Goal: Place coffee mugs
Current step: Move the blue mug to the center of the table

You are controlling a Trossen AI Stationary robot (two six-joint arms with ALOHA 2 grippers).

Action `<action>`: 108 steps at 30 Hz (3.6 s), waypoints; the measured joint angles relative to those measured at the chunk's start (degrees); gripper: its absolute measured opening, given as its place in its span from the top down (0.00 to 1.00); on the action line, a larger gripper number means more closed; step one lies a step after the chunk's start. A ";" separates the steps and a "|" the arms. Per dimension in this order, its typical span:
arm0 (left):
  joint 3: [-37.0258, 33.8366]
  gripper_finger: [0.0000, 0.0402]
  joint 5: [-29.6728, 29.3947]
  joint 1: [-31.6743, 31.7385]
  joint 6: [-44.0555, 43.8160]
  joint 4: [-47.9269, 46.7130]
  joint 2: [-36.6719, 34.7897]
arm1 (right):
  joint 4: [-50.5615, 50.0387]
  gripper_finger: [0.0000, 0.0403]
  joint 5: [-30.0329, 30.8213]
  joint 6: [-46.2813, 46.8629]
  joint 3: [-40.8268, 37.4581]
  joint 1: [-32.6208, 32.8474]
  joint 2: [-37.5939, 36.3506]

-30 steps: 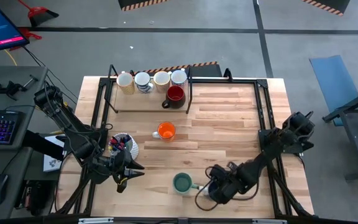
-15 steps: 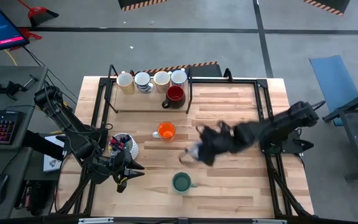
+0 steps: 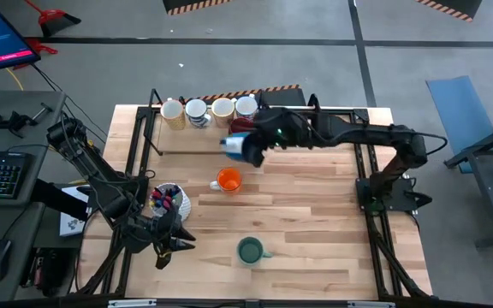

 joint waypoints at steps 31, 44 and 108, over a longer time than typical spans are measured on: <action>0.00 0.75 6.01 -0.04 -9.25 -5.55 0.00 | -14.96 1.00 -10.53 -15.28 28.48 -6.26 25.69; 0.00 0.75 4.41 -0.04 -7.47 -5.56 0.00 | -38.11 1.00 8.48 -6.04 28.96 0.57 25.30; -0.02 0.75 -1.28 3.48 -3.41 -6.41 -0.02 | -16.70 1.00 -4.53 3.55 -15.21 -2.11 9.35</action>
